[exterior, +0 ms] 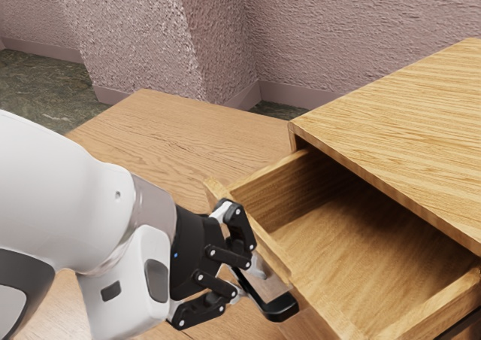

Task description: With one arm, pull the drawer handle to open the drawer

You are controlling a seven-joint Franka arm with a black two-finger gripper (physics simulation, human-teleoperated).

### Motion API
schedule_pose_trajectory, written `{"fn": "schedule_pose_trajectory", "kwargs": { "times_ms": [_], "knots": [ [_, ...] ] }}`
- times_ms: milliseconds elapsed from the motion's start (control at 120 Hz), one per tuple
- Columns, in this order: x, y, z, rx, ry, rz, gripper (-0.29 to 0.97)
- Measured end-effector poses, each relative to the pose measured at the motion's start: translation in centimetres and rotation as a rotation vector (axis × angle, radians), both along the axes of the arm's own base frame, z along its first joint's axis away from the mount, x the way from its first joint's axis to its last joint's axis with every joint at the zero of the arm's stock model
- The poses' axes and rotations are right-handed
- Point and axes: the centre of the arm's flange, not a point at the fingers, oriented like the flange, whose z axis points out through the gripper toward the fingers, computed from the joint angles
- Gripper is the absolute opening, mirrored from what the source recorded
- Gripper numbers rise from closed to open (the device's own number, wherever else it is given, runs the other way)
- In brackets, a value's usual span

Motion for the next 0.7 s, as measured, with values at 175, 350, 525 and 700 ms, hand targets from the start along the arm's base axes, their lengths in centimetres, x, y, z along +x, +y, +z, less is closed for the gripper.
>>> {"fn": "schedule_pose_trajectory", "kwargs": {
  "times_ms": [175, 350, 525, 700],
  "knots": [
    [-1.2, 0.5, -0.1, -0.002, 0.004, 0.014, -0.01],
    [-2.4, 1.1, -0.3, 0.001, 0.006, 0.027, 0.02],
    [-3.1, 1.7, -0.7, 0.001, 0.008, 0.042, 0.06],
    [-3.8, 1.8, -0.8, -0.009, 0.017, 0.042, 0.04]
  ]
}}
